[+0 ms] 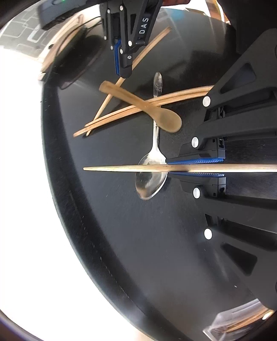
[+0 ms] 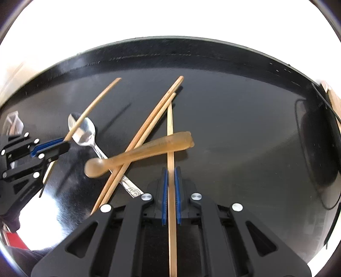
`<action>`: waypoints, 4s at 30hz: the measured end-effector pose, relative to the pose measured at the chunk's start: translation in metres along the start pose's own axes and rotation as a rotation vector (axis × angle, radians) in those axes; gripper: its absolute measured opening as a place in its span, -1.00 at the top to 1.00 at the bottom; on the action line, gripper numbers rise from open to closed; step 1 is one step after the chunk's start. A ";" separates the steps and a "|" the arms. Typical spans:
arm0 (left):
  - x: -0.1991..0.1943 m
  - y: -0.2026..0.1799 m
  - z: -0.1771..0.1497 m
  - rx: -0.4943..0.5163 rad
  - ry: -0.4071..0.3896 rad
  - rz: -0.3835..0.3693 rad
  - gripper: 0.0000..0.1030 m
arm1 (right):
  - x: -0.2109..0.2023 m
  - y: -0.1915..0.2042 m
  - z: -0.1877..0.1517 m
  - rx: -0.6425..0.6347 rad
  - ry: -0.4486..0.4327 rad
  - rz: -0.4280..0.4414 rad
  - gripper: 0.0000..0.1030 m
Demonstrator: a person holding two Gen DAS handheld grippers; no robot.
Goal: Organize utensils
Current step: 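Carry both chopsticks over the clear container with both tools, then open both tools to drop the chopsticks into the container, then move both open tools back to the spatula and spoon on the tray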
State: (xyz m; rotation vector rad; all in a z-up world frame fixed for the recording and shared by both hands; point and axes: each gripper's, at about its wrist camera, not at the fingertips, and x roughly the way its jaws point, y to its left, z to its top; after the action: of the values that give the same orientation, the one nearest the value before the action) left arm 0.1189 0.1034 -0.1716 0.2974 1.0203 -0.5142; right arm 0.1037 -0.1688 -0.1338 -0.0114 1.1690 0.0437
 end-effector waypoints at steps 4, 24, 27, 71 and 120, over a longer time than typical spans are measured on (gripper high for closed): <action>-0.026 0.007 0.000 -0.051 -0.027 0.007 0.89 | -0.028 -0.006 0.001 -0.005 -0.074 -0.009 0.86; -0.100 0.008 -0.023 -0.162 -0.097 0.067 0.89 | -0.102 -0.066 -0.028 0.225 -0.196 -0.031 0.86; -0.107 0.010 -0.027 -0.183 -0.102 0.079 0.89 | -0.117 -0.054 -0.025 0.208 -0.214 0.002 0.86; -0.197 0.284 -0.204 -0.604 0.006 0.261 0.88 | -0.092 0.428 0.034 -0.366 -0.083 0.430 0.86; -0.142 0.182 -0.141 -0.541 0.046 0.226 -0.68 | -0.085 0.245 0.027 -0.102 -0.057 0.351 -0.42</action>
State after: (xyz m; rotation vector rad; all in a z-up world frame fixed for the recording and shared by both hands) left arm 0.0541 0.3601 -0.1185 -0.0597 1.1130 -0.0172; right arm 0.0857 0.0748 -0.0415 0.1039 1.0998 0.4111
